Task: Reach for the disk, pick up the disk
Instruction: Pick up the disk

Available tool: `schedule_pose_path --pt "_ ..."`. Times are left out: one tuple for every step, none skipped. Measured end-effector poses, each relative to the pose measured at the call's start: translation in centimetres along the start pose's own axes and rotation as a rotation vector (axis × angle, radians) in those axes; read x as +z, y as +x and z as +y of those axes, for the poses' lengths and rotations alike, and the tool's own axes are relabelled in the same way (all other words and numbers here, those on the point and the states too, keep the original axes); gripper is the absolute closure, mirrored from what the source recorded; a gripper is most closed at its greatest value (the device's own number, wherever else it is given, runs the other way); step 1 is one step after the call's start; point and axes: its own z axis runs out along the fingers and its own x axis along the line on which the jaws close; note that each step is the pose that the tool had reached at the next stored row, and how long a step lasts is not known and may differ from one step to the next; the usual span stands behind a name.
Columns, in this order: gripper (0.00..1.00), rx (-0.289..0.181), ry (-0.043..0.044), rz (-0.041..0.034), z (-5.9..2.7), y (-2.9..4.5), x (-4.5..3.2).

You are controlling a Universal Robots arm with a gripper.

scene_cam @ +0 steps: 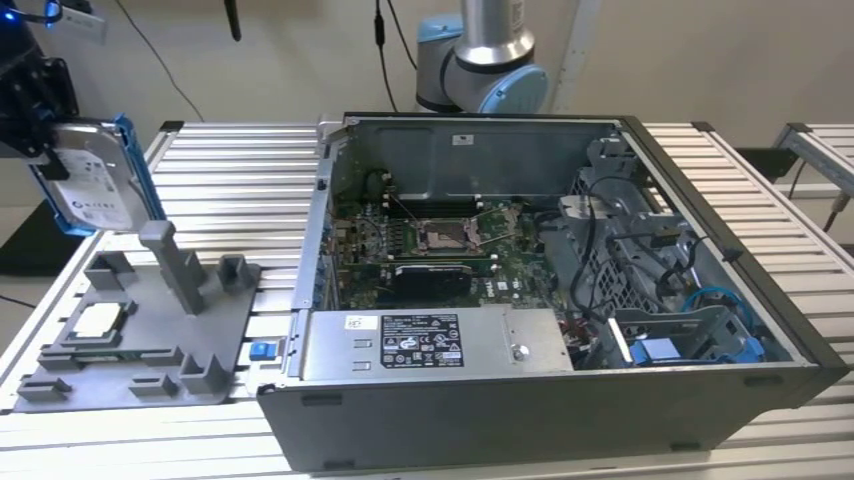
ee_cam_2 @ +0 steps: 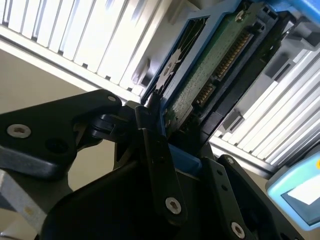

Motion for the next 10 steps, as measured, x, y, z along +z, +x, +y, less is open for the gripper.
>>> schedule_pose_path --pt "1.00 0.000 0.0014 0.0000 0.00 0.00 -0.18" --pt "1.00 0.000 0.0034 -0.0001 0.00 0.00 -0.36" --pt "1.00 0.000 0.0059 -0.0002 0.00 -0.01 -0.53" --pt "1.00 0.000 0.0093 -0.0004 0.00 -0.01 -0.68" --pt "1.00 0.000 0.0141 -0.0006 0.00 -0.01 -0.82" --pt "1.00 0.000 0.0198 -0.0008 0.01 -0.02 -0.94" --pt "1.00 0.000 0.0265 -0.0009 0.00 -0.02 -1.07" --pt "1.00 -0.001 0.0342 -0.0012 0.00 -0.02 -1.19" --pt "1.00 -0.001 0.0423 -0.0015 0.00 -0.03 -1.28" --pt "1.00 -0.001 0.0486 -0.0016 -0.01 -0.02 -1.42"
